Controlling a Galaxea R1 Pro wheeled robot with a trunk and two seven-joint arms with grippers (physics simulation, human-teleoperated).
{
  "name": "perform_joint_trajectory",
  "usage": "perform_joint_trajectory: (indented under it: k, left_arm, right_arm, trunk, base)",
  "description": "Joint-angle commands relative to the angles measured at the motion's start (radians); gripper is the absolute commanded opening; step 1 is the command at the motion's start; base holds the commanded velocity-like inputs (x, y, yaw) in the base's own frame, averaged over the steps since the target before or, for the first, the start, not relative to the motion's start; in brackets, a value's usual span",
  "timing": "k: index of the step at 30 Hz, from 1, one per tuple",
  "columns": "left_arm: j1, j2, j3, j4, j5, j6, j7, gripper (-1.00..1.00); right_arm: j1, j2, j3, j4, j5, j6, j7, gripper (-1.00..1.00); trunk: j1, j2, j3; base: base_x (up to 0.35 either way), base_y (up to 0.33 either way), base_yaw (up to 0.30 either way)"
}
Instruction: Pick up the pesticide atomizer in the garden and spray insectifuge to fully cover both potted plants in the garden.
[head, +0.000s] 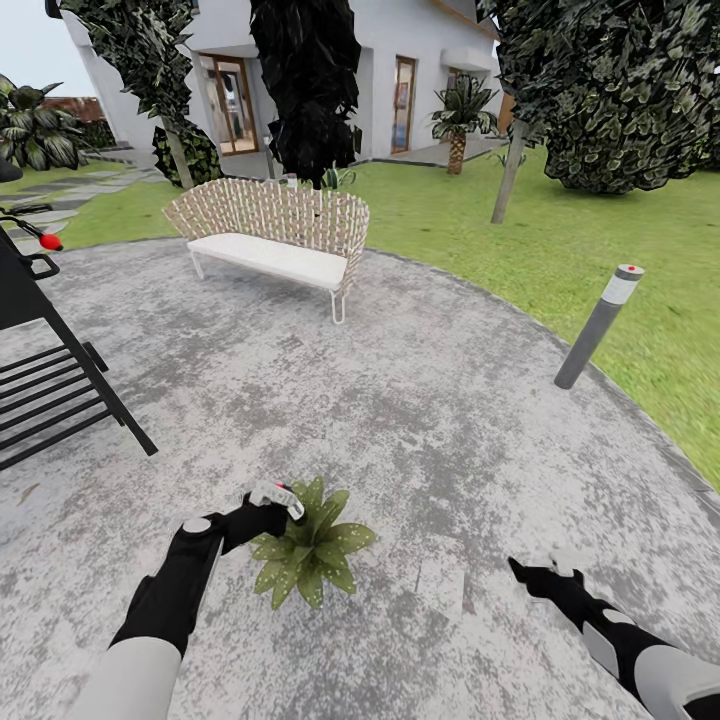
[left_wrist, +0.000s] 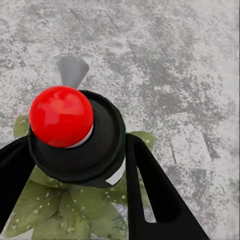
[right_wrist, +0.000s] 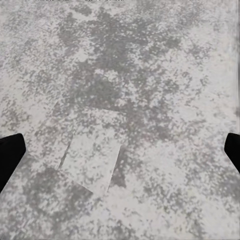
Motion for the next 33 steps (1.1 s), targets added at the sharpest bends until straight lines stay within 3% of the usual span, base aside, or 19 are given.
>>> perform_joint_trajectory:
  k: [1,6,7,11,12,15,25,33]
  left_arm:
    - [-0.001,-0.008,0.005,0.002,-0.005,0.006,-0.007,-1.0]
    - [-0.001,-0.019,0.006,0.01,-0.006,0.007,-0.007,-1.0]
    - [-0.001,-0.017,0.044,0.01,-0.009,0.008,-0.005,-1.0]
    - [-0.001,0.005,0.119,0.012,-0.009,0.029,-0.006,-1.0]
    - [-0.001,0.011,0.155,0.025,-0.009,0.03,-0.006,-1.0]
    - [-0.001,0.019,0.212,0.094,-0.01,0.028,-0.006,-1.0]
    - [-0.001,0.023,0.227,0.144,-0.014,0.025,-0.011,-1.0]
    - [-0.001,0.023,0.225,0.139,-0.034,0.024,-0.01,-1.0]
  right_arm:
    - [-0.001,0.0,0.007,0.002,-0.014,-0.003,0.006,1.0]
    - [-0.001,0.0,0.007,0.001,-0.02,-0.003,0.005,1.0]
    - [-0.001,0.0,0.007,0.001,-0.022,0.002,0.008,1.0]
    - [-0.001,0.0,0.007,0.001,-0.022,0.01,0.008,1.0]
    - [-0.001,0.0,0.006,0.001,-0.022,0.011,0.007,1.0]
    - [-0.001,0.0,0.007,0.001,-0.022,0.011,0.007,1.0]
    - [-0.001,0.0,0.007,0.001,-0.022,0.01,0.002,1.0]
    - [-0.001,0.001,0.007,0.001,-0.026,0.01,0.005,1.0]
  trunk:
    - [0.0,0.0,-0.001]
    - [0.0,0.0,-0.001]
    - [0.0,0.0,-0.001]
    - [0.0,0.0,-0.001]
    - [0.0,0.0,-0.001]
    - [0.0,0.0,-0.001]
    - [0.0,0.0,-0.001]
    - [0.0,0.0,-0.001]
  base:
    - [0.0,0.0,0.0]
    - [0.0,0.0,0.0]
    - [0.0,0.0,0.0]
    - [0.0,0.0,0.0]
    - [0.0,0.0,0.0]
    - [0.0,0.0,0.006]
    - [0.0,0.0,0.224]
    - [0.0,0.0,0.008]
